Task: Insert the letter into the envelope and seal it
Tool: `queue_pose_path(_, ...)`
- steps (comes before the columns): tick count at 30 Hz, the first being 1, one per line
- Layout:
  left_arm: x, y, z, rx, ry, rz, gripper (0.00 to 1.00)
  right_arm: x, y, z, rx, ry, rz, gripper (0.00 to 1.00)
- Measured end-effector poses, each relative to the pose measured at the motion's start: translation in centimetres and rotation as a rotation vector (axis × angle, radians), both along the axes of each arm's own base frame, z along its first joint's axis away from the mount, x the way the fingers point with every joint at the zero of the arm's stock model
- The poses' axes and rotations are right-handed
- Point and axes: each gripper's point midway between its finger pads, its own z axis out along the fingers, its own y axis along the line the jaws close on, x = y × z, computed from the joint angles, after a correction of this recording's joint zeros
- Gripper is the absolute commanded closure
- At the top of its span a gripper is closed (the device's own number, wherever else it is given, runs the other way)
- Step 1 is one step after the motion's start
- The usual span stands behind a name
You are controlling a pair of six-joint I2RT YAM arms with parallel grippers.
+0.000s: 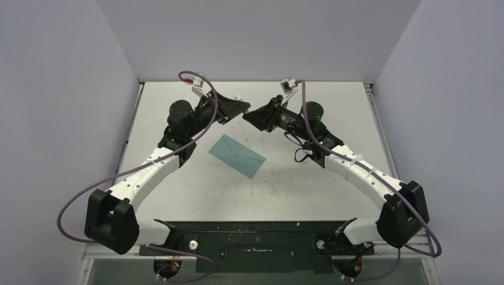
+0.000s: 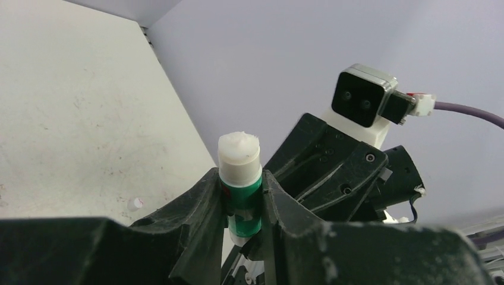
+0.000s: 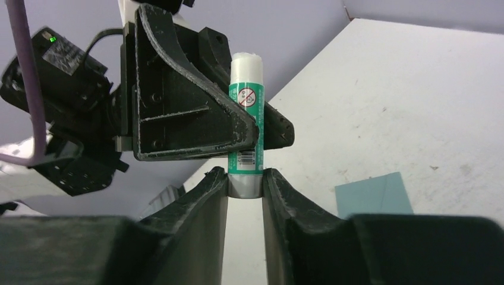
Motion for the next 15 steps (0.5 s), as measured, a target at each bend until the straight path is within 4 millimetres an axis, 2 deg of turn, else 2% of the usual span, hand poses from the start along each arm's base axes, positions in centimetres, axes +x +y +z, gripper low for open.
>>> queue_pose_path(1, 0.0, 0.0, 0.1, -0.003, -0.004, 0.0, 1.0, 0.1, 0.0, 0.1, 0.009, 0.006, -0.002, 0.46)
queue_pose_path(2, -0.1, 0.0, 0.1, -0.007, -0.007, -0.002, 1.0, 0.1, -0.1, 0.2, 0.019, 0.021, -0.002, 0.35)
queue_pose_path(4, -0.1, 0.0, 0.1, -0.009, -0.011, -0.004, 1.0, 0.4, -0.4, 0.3, 0.056, 0.069, -0.011, 0.26)
queue_pose_path(7, 0.0, 0.1, 0.3, -0.014, -0.02, -0.001, 1.0, 1.1, -1.5, -0.1, 0.136, 0.129, -0.035, 0.24)
queue_pose_path(10, -0.1, 0.1, 0.6, -0.019, -0.031, -0.001, 1.0, 1.3, -2.4, -1.3, 0.22, 0.219, -0.031, 0.29)
queue_pose_path(15, -0.1, 0.2, 1.0, -0.033, -0.039, -0.003, 1.0, 1.0, -1.9, -0.3, 0.34, 0.269, 0.035, 0.36)
